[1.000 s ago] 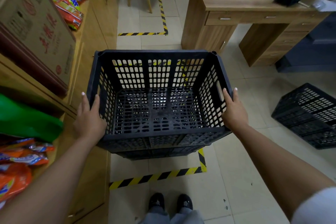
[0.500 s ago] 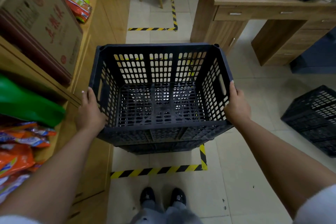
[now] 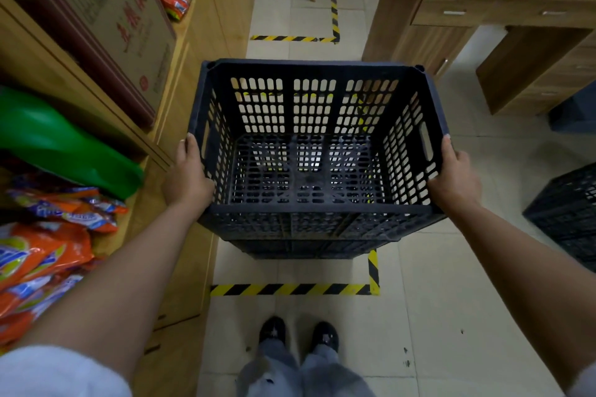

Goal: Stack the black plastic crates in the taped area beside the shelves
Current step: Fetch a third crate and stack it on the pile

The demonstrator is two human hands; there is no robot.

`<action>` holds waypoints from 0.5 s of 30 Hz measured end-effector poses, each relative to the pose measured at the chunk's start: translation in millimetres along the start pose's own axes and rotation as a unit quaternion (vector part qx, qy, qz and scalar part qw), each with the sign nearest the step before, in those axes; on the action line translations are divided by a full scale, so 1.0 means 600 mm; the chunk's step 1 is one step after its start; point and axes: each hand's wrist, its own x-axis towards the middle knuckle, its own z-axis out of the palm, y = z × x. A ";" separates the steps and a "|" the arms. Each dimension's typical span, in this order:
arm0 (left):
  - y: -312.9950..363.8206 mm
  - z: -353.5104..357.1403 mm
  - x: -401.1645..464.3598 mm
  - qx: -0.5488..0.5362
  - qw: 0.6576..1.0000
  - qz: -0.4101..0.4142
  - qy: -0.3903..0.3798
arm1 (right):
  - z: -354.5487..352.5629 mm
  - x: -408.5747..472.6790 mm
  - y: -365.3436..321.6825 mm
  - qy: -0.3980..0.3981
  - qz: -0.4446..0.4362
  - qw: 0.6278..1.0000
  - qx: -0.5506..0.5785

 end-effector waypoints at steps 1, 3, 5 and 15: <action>0.001 0.001 -0.002 0.004 1.000 -0.003 0.002 | 0.001 -0.001 0.001 0.001 0.000 1.000 0.000; -0.001 0.002 -0.006 0.005 1.000 -0.002 0.007 | 0.002 -0.001 0.002 0.003 -0.003 1.000 0.002; -0.004 0.005 -0.008 0.001 1.000 -0.001 0.011 | 0.001 0.001 0.002 0.006 -0.002 1.000 0.002; 0.002 0.007 -0.008 0.026 1.000 0.008 0.015 | 0.006 -0.001 -0.003 0.009 -0.021 1.000 -0.016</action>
